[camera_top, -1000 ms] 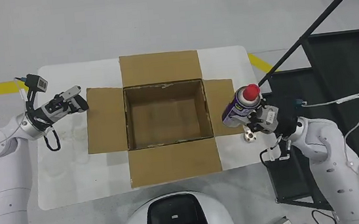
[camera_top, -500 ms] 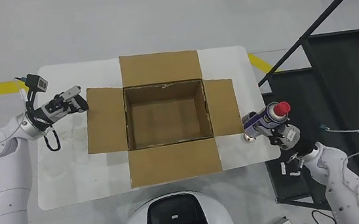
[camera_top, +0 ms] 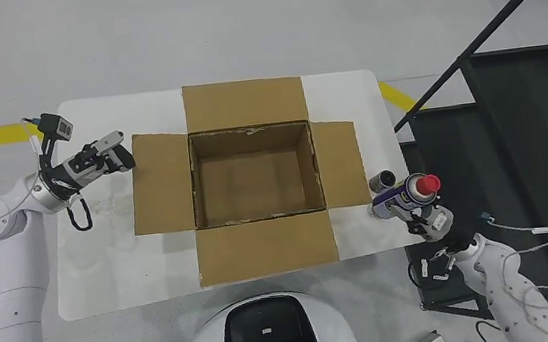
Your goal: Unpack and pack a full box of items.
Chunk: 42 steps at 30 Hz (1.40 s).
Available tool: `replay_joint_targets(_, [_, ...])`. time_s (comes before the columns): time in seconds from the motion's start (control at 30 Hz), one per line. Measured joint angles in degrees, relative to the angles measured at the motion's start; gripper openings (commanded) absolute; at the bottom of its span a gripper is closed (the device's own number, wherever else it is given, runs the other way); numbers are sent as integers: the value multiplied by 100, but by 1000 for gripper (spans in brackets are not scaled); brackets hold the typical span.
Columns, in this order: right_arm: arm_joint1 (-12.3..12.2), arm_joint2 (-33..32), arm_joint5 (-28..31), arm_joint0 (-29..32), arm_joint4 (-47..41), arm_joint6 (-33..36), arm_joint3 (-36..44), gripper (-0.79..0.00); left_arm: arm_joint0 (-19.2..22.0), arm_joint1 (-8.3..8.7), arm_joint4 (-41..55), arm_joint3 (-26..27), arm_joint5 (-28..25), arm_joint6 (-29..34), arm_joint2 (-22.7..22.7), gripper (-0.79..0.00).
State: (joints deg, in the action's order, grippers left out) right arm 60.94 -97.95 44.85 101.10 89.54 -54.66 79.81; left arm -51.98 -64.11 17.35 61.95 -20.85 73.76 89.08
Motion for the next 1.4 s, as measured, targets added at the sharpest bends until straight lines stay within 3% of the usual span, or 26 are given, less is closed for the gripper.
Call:
replay_joint_targets(0.23, [5, 11, -30, -1, -38, 37, -3, -785, 0, 0, 0, 0, 0, 0, 0, 0])
replay_joint_targets(0.33, [29, 64, -228, 22, -252, 143, -120, -785, 0, 0, 0, 0, 0, 0, 0, 0])
replay_joint_targets(0.43, [47, 180, -621, 49, -72, -237, -374, -785, 0, 0, 0, 0, 0, 0, 0, 0])
replay_joint_targets(0.57, [82, 599, -1198, -64, 568, -1106, -1173, -785, 0, 0, 0, 0, 0, 0, 0, 0])
replay_joint_targets(0.77, [157, 1099, -1542, -525, 740, -1898, -2378, -785, 0, 0, 0, 0, 0, 0, 0, 0])
replay_joint_targets(1.07, [301, 1732, -2055, -1275, 944, -2263, -3575, -785, 0, 0, 0, 0, 0, 0, 0, 0])
replay_joint_targets(1.4, [429, 2184, -2267, -1804, 955, -2524, -4299, -785, 0, 0, 0, 0, 0, 0, 0, 0])
